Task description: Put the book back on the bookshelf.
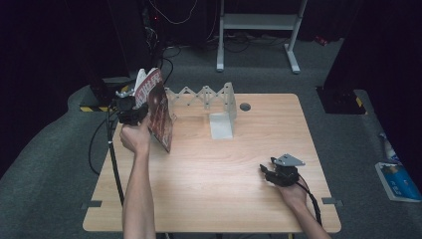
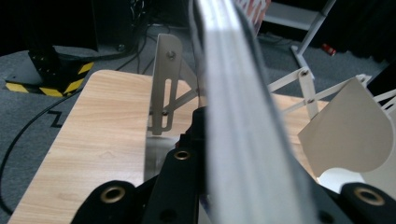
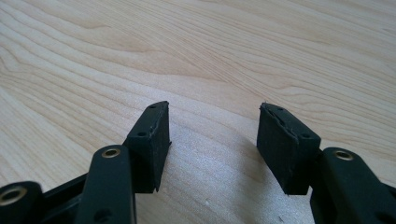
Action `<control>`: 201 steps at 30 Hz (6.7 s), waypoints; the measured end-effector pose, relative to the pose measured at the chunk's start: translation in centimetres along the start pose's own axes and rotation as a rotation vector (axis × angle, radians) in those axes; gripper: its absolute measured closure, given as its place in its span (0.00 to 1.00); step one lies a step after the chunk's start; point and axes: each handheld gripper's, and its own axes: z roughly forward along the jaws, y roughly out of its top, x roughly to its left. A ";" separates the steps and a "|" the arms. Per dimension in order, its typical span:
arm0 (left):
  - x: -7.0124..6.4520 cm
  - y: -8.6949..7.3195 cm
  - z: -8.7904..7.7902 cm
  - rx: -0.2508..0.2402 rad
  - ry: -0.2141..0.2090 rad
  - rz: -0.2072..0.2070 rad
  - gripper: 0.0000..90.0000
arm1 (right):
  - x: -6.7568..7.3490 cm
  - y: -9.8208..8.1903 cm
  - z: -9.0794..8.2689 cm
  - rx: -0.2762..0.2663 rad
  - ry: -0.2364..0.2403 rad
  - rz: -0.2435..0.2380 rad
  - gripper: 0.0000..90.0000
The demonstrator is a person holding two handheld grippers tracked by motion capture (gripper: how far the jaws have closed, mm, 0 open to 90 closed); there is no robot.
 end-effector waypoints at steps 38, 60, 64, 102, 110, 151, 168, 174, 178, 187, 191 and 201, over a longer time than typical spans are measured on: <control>2.1 -0.5 -0.6 0.120 0.064 0.057 0.73 | 0.0 0.0 0.1 -0.002 0.005 0.003 0.49; 3.3 -2.0 -1.7 0.119 0.027 0.005 0.56 | 0.0 0.0 0.1 -0.003 0.006 0.002 0.49; 3.0 -2.1 -1.9 0.119 0.017 0.025 0.55 | 0.0 0.0 0.1 -0.003 0.005 0.002 0.49; 2.1 -3.6 -5.5 0.040 -0.086 0.087 0.52 | 0.0 0.0 0.1 -0.001 0.012 0.009 0.49; 1.8 -4.0 -5.9 0.035 -0.098 0.097 0.52 | 0.0 0.0 0.1 -0.001 0.013 0.009 0.49; -2.0 -5.7 -7.1 0.009 -0.236 0.180 0.53 | 0.0 0.0 0.1 0.000 0.015 0.010 0.49; -3.2 -6.4 -7.0 0.015 -0.278 0.190 0.53 | 0.0 0.0 0.1 -0.001 0.017 0.007 0.48; -3.8 -6.6 -6.8 0.018 -0.298 0.195 0.52 | 0.0 0.0 0.1 -0.001 0.018 0.007 0.48; -4.3 -6.9 -6.7 0.019 -0.311 0.200 0.52 | 0.0 0.0 0.1 0.000 0.018 0.009 0.48; -4.7 -7.3 -6.6 0.029 -0.328 0.201 0.52 | -0.1 0.0 0.1 0.000 0.021 0.009 0.48; -5.0 -7.4 -6.6 0.027 -0.338 0.203 0.51 | -0.1 0.0 0.1 -0.002 0.024 0.006 0.48; -6.0 -7.8 -6.5 0.033 -0.367 0.217 0.51 | -0.1 0.0 0.1 -0.004 0.023 0.000 0.47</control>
